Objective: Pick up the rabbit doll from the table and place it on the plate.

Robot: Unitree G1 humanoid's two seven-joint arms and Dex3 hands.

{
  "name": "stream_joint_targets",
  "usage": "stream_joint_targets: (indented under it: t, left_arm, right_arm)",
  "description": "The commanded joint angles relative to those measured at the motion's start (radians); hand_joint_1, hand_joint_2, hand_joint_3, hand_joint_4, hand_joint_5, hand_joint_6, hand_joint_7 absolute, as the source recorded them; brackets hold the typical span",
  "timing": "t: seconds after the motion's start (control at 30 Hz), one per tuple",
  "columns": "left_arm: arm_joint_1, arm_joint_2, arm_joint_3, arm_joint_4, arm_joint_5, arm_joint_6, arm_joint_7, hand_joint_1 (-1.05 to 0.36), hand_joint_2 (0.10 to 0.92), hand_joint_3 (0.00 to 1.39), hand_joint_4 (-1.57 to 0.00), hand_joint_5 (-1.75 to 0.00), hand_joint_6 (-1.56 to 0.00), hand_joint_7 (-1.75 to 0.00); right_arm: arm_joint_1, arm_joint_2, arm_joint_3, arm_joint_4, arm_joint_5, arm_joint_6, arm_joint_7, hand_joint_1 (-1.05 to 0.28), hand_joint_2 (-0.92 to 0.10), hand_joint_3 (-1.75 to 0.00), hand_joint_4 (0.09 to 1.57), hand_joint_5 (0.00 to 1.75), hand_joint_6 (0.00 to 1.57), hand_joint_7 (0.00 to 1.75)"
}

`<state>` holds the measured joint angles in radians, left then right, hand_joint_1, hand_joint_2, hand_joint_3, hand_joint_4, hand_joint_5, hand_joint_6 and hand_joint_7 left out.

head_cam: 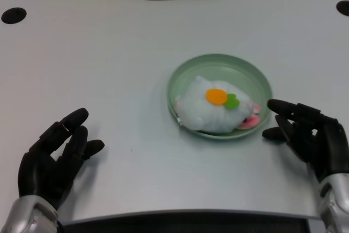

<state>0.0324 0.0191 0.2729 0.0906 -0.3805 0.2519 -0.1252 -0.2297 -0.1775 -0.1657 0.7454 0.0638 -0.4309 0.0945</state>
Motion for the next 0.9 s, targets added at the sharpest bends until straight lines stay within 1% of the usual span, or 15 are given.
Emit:
stream_joint_targets:
  t: [0.03,0.1,0.2,0.27,0.33,0.47,0.53,0.63,0.7,0.83,0.9]
  left_arm:
    - [0.003,0.000,-0.005,0.000,0.008,0.001,0.010,-0.38,0.921,0.27,-0.40,-1.41,-0.69,-0.41]
    - [0.002,0.000,-0.005,0.000,0.008,0.003,0.013,-0.39,0.921,0.27,-0.39,-1.41,-0.69,-0.42]
    - [0.001,0.000,-0.007,0.001,0.010,0.005,0.021,-0.39,0.921,0.27,-0.39,-1.41,-0.68,-0.44]
    - [0.000,-0.001,-0.006,0.001,0.006,0.008,0.025,-0.38,0.921,0.27,-0.39,-1.41,-0.68,-0.45]
    - [-0.001,0.001,-0.005,0.002,0.002,0.004,0.020,-0.39,0.921,0.27,-0.39,-1.41,-0.67,-0.46]
    - [-0.001,0.002,-0.003,0.004,0.001,-0.005,0.015,-0.41,0.921,0.26,-0.38,-1.40,-0.65,-0.47]
    - [-0.005,0.006,0.003,0.007,0.008,-0.013,0.025,-0.41,0.921,0.24,-0.39,-1.40,-0.65,-0.48]
    - [-0.012,0.010,0.011,0.016,0.008,-0.026,0.023,-0.40,0.921,0.24,-0.41,-1.40,-0.65,-0.50]
    - [-0.014,0.009,0.014,0.021,0.008,-0.032,0.023,-0.40,0.921,0.23,-0.42,-1.40,-0.66,-0.51]
    - [-0.015,0.009,0.015,0.025,0.008,-0.037,0.024,-0.40,0.921,0.23,-0.43,-1.39,-0.66,-0.52]
    - [-0.013,0.007,0.015,0.019,0.008,-0.034,0.030,-0.40,0.921,0.23,-0.43,-1.39,-0.65,-0.52]
  right_arm:
    - [-0.012,-0.004,-0.007,0.012,0.008,-0.010,0.006,-0.42,-0.92,-0.18,0.83,0.87,1.03,0.00]
    - [-0.013,-0.004,-0.009,0.013,0.012,-0.007,0.008,-0.41,-0.92,-0.17,0.85,0.88,1.04,0.01]
    - [-0.013,-0.005,-0.010,0.012,0.013,-0.001,0.009,-0.41,-0.92,-0.17,0.85,0.88,1.04,0.01]
    - [-0.014,-0.007,-0.010,0.017,0.014,-0.004,0.011,-0.41,-0.92,-0.17,0.85,0.88,1.04,0.01]
    - [-0.018,-0.008,-0.012,0.028,0.015,-0.012,0.014,-0.42,-0.92,-0.17,0.86,0.89,1.05,0.01]
    - [-0.023,-0.010,-0.013,0.042,0.015,-0.022,0.014,-0.43,-0.92,-0.16,0.86,0.89,1.05,0.01]
    - [-0.021,-0.010,-0.010,0.035,0.010,-0.023,0.009,-0.42,-0.92,-0.17,0.86,0.89,1.05,0.01]
    - [-0.020,-0.006,-0.017,0.032,0.021,-0.019,0.011,-0.41,-0.92,-0.17,0.85,0.89,1.04,0.01]
    - [-0.019,-0.007,-0.017,0.033,0.019,-0.022,0.010,-0.40,-0.92,-0.18,0.86,0.89,1.04,0.00]
    - [-0.013,-0.002,-0.020,0.018,0.020,-0.010,0.001,-0.40,-0.92,-0.18,0.86,0.89,1.04,0.01]
    - [-0.011,-0.001,-0.022,0.023,0.019,-0.020,-0.003,-0.40,-0.92,-0.18,0.86,0.88,1.04,0.00]
